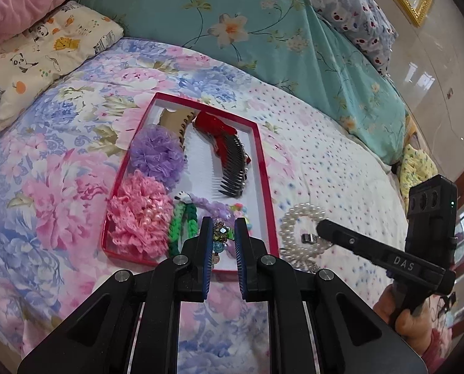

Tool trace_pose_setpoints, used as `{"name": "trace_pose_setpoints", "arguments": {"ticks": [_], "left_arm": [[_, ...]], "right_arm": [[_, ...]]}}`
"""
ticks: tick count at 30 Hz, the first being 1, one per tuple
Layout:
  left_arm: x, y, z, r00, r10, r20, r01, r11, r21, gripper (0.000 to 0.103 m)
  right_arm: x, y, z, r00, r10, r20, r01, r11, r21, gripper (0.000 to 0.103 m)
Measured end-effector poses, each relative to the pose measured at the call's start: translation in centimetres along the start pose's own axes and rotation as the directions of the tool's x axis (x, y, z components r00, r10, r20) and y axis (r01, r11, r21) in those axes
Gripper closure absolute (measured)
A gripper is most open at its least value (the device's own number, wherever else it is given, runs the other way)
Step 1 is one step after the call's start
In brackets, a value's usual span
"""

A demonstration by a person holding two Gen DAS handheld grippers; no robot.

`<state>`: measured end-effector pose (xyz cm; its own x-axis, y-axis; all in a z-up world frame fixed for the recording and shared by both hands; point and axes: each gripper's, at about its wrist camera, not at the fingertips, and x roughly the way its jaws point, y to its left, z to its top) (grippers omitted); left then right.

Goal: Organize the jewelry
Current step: 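Carry the pearl bracelet and beaded strand into the tray and open both tools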

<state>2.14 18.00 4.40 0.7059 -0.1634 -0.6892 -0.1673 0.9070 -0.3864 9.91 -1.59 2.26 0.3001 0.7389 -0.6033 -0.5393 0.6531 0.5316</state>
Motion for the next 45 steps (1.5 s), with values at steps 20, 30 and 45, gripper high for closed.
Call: {"name": "trace_pose_setpoints", "arguments": {"ticks": [20,30,45], "left_arm": [[5.0,3.2,0.4,0.996,-0.019,-0.090,0.014,0.999,-0.049,0.091],[6.5,5.3,0.7,0.991,0.079,-0.105,-0.083,0.996,-0.030,0.091],[7.5,6.1,0.3,0.983,0.120,-0.136,-0.125,0.992,-0.030,0.091]], "right_arm": [[7.1,0.3,0.6,0.996,-0.001,-0.092,0.000,1.000,-0.007,0.092],[9.0,-1.1,1.6,0.992,-0.075,-0.098,0.073,0.997,-0.024,0.092],[10.4,-1.7,1.6,0.986,-0.116,-0.120,0.112,0.993,-0.040,0.087]]}}
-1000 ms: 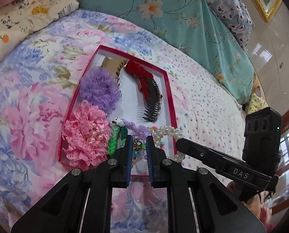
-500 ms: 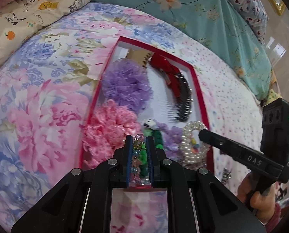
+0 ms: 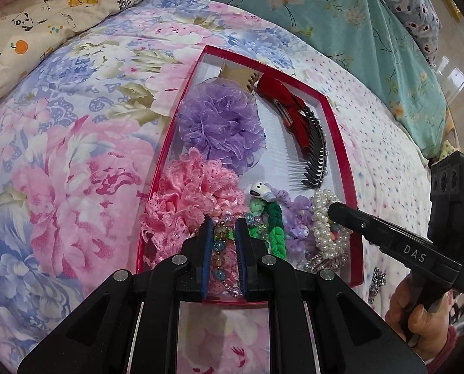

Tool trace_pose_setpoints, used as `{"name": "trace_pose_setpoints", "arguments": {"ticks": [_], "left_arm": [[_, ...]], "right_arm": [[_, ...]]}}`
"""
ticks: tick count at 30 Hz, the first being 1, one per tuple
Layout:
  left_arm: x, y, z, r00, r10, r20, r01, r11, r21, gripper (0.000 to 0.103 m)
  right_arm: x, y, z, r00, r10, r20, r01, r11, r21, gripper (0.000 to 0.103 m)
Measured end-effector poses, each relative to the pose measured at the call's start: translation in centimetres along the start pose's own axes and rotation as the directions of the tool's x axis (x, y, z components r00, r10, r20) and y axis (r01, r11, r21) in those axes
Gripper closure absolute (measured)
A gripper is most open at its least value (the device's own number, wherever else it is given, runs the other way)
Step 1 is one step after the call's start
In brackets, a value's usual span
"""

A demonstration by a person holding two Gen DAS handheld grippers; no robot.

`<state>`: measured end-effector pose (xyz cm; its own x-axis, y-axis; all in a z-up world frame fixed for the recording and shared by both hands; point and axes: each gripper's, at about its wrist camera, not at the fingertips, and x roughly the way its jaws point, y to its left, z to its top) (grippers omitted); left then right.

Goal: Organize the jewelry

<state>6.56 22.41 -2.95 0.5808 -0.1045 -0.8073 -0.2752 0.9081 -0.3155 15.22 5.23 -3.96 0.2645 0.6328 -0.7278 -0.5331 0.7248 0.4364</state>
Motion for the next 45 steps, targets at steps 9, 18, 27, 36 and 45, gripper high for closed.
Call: {"name": "trace_pose_setpoints", "arguments": {"ticks": [9,18,27,36,45], "left_arm": [[0.2,-0.1,-0.1,1.000,0.025,0.000,-0.025,1.000,0.010,0.089],[0.0,-0.7,-0.3,1.000,0.026,-0.004,-0.026,0.999,0.032,0.078],[-1.1,-1.3,-0.5,1.000,0.026,0.014,-0.026,0.998,0.051,0.059],[-3.4,-1.4,-1.6,0.999,-0.021,0.046,0.021,1.000,0.003,0.033],[-6.3,-0.2,-2.9,0.995,-0.044,0.089,0.055,0.991,-0.126,0.009]], "right_arm": [[0.3,0.0,0.1,1.000,-0.013,-0.001,0.013,1.000,-0.007,0.087],[-0.2,0.0,0.1,1.000,-0.003,0.002,0.003,1.000,0.002,0.071],[-2.1,0.5,0.4,0.999,0.019,0.051,-0.020,1.000,0.011,0.062],[-4.9,-0.5,-0.2,0.989,0.091,0.113,-0.101,0.992,0.078,0.038],[-7.6,-1.8,-2.0,0.956,0.195,0.219,-0.232,0.960,0.157,0.015]]}}
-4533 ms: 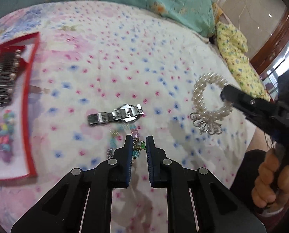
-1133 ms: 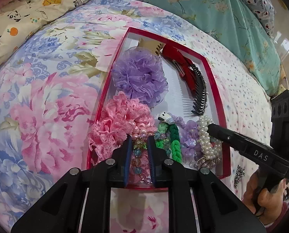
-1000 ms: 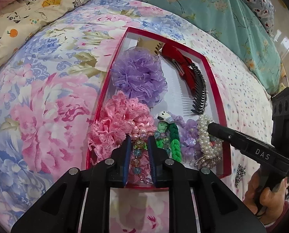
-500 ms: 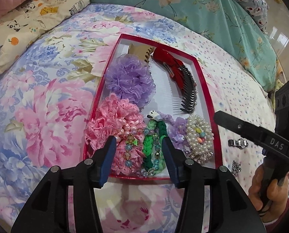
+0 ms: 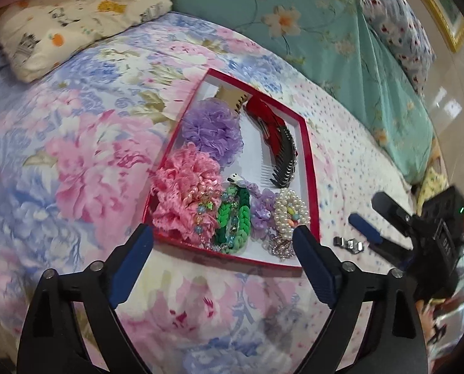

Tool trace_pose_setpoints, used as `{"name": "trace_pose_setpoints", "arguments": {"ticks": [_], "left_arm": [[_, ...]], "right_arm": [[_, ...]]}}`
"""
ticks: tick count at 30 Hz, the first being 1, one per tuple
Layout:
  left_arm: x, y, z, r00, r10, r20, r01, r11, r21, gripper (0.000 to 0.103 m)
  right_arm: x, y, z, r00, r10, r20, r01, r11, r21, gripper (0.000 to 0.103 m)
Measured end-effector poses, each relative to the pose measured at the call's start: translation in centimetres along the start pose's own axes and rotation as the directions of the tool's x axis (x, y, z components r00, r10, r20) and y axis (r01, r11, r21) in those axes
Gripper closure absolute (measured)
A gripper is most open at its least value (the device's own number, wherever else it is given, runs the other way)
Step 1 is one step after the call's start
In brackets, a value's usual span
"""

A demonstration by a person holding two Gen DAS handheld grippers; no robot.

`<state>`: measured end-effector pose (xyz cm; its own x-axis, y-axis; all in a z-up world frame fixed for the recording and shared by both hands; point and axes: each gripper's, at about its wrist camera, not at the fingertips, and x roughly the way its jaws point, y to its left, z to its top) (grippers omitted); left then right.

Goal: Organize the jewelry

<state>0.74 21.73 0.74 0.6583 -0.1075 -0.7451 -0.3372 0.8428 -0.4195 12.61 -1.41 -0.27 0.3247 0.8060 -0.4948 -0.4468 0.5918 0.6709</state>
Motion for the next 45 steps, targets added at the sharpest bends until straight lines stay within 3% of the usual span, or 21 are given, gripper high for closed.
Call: {"name": "trace_pose_setpoints", "arguments": {"ticks": [6,12,20,26,36,45], "left_arm": [[-1.1,0.5,-1.0,0.998,0.063,0.002,-0.063,0.998,-0.029,0.007],[-2.2,-0.1,-1.3,0.984,0.175,0.024,-0.175,0.984,0.028,0.007],[-5.5,-2.2,-1.0,0.943,0.301,0.140,-0.321,0.935,0.152,0.000],[-5.7,-3.0,-1.4,0.926,0.341,0.160,-0.369,0.905,0.211,0.000],[-3.0,-2.0,-2.1,0.923,0.375,0.089,-0.385,0.903,0.192,0.000],[-2.6,-2.0,-2.3,0.914,0.400,0.070,-0.406,0.892,0.202,0.000]], "right_arm": [[-1.0,-1.2,-1.2,0.999,-0.042,0.004,0.042,0.999,0.028,0.014],[-2.3,0.8,-1.4,0.989,-0.142,0.030,0.145,0.984,-0.099,0.014],[-3.6,6.7,-1.9,0.954,-0.286,0.092,0.299,0.866,-0.402,0.005],[-2.9,7.7,-2.7,0.952,-0.302,0.041,0.286,0.837,-0.466,0.003],[-0.5,6.4,-4.1,0.942,-0.331,-0.061,0.268,0.848,-0.458,0.003],[0.1,6.8,-4.6,0.938,-0.334,-0.089,0.255,0.843,-0.473,0.003]]}}
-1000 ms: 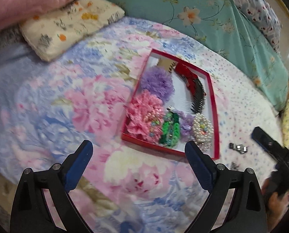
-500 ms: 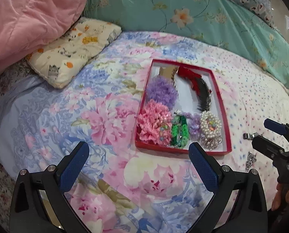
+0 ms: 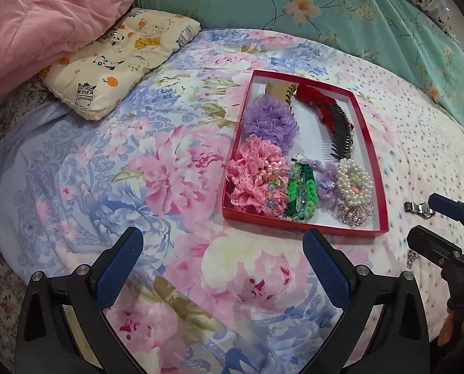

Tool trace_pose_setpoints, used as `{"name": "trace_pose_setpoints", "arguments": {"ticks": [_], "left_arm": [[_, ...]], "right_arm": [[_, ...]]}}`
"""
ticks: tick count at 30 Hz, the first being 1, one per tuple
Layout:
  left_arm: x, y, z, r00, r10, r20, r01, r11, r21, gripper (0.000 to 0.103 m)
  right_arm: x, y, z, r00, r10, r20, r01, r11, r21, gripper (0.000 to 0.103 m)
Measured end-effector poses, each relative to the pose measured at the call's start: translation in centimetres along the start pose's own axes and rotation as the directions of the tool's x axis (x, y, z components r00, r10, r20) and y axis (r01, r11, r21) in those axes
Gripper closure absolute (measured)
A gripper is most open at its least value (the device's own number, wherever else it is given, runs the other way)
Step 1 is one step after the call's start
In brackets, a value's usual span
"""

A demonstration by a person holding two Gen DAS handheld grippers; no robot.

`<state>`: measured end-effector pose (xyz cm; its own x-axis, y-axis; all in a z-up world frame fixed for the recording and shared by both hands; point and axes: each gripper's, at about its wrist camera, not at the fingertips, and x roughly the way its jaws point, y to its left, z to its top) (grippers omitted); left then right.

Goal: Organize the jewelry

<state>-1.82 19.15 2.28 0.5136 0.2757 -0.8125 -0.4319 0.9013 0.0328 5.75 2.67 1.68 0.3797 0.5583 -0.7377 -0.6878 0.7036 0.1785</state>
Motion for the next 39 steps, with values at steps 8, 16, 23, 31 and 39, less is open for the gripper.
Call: {"name": "trace_pose_setpoints", "arguments": {"ticks": [8,16,23,31,39], "left_arm": [[0.23,-0.29,-0.14,1.000,0.008,-0.014,-0.008,1.000,0.013,0.000],[0.42,-0.56,-0.34,1.000,0.006,-0.022,-0.006,1.000,0.017,0.000],[0.28,-0.55,-0.48,1.000,0.012,-0.017,-0.012,1.000,0.019,0.000],[0.02,-0.62,-0.42,1.000,0.013,-0.012,-0.013,1.000,0.021,0.000],[-0.48,-0.60,-0.33,1.000,0.013,0.004,-0.013,1.000,0.023,0.000]], "right_arm": [[0.25,0.13,-0.03,1.000,0.004,-0.010,-0.004,1.000,0.000,0.003],[0.26,0.14,-0.06,1.000,0.001,-0.014,-0.001,1.000,0.001,0.003],[0.13,0.19,-0.09,1.000,0.004,-0.006,-0.004,1.000,-0.002,0.003],[-0.05,0.31,-0.03,1.000,0.001,-0.001,-0.001,1.000,-0.002,0.003],[-0.32,0.43,0.02,1.000,0.000,0.006,0.000,1.000,0.000,0.003]]}}
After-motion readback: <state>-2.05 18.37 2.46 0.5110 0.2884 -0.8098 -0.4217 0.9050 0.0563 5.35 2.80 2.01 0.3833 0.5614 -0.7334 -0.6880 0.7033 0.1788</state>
